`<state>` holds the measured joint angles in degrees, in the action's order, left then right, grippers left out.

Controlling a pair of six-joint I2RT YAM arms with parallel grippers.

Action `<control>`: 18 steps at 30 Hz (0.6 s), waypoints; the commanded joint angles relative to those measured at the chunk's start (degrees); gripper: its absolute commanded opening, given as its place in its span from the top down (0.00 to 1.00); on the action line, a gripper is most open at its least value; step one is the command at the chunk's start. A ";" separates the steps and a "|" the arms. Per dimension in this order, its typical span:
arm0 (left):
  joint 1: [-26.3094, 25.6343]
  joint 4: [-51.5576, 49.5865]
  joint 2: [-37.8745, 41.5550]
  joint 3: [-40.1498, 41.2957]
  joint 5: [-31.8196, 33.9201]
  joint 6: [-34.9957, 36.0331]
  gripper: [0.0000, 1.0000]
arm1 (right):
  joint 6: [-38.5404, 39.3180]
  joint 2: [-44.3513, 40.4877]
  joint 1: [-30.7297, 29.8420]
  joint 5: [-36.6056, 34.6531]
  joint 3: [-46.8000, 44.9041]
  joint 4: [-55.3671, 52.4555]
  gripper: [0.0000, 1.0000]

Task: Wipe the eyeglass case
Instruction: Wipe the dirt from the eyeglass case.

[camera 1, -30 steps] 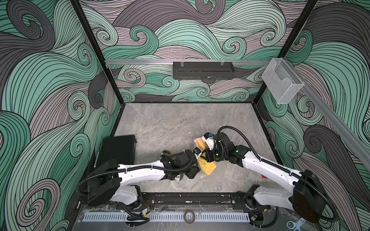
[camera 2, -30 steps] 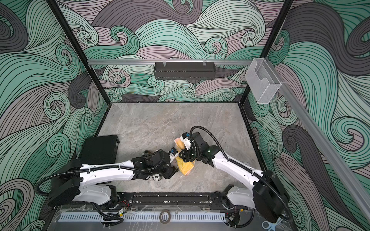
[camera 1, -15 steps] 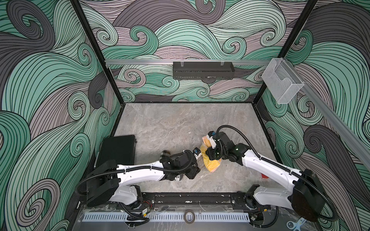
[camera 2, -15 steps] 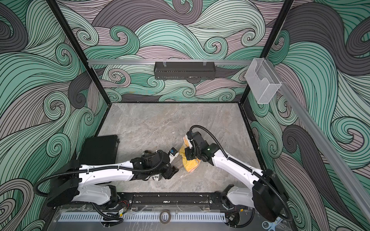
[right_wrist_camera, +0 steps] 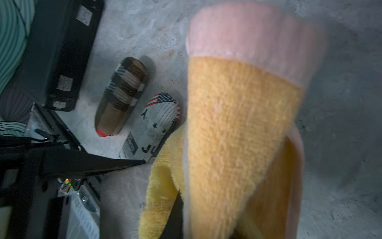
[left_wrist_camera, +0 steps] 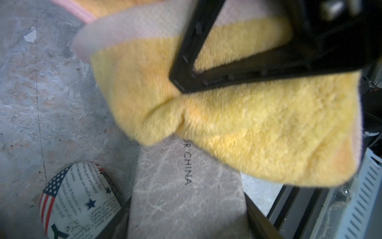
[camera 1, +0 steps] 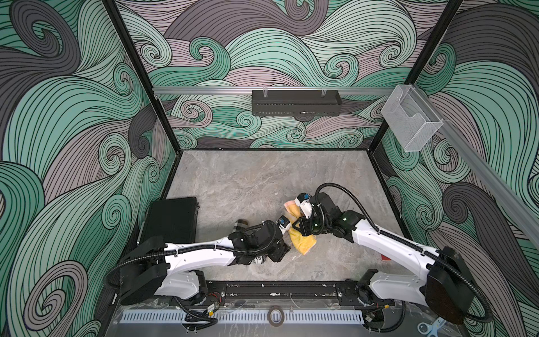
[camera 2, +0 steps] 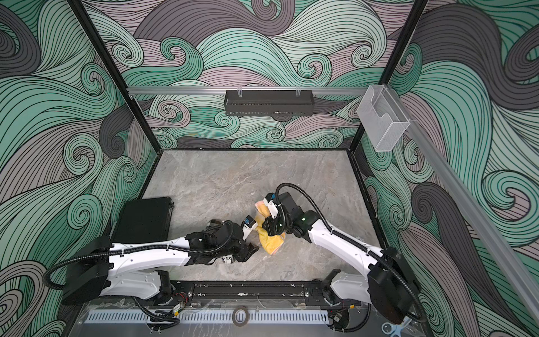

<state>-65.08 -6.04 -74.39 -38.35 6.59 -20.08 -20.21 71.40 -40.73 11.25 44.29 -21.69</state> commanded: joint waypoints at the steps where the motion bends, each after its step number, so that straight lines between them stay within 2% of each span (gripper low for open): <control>1: -0.40 5.57 1.98 -1.47 -0.07 0.05 0.52 | -0.50 0.84 0.82 -12.74 1.28 -7.74 1.00; 4: -0.19 5.85 2.25 -1.47 -0.26 -0.25 0.52 | -2.04 -0.82 1.12 -15.69 1.27 -8.83 1.00; 8: 1.58 6.04 2.75 -1.35 -2.49 -1.82 0.52 | -2.85 -8.60 1.11 -13.01 -1.96 -4.20 1.00; 13: 8.10 7.15 2.24 -1.40 -13.43 -7.57 0.54 | -3.13 -18.75 1.22 -9.56 -4.58 -1.33 1.00; 18: 14.56 10.43 1.99 -1.03 -25.29 -13.57 0.54 | -3.86 -24.10 1.21 -5.61 -6.53 2.41 1.00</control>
<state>-53.06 -0.78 -73.28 -38.24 -9.13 -28.69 -23.03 48.82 -39.64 2.44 39.24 -22.90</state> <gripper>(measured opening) 0.652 0.149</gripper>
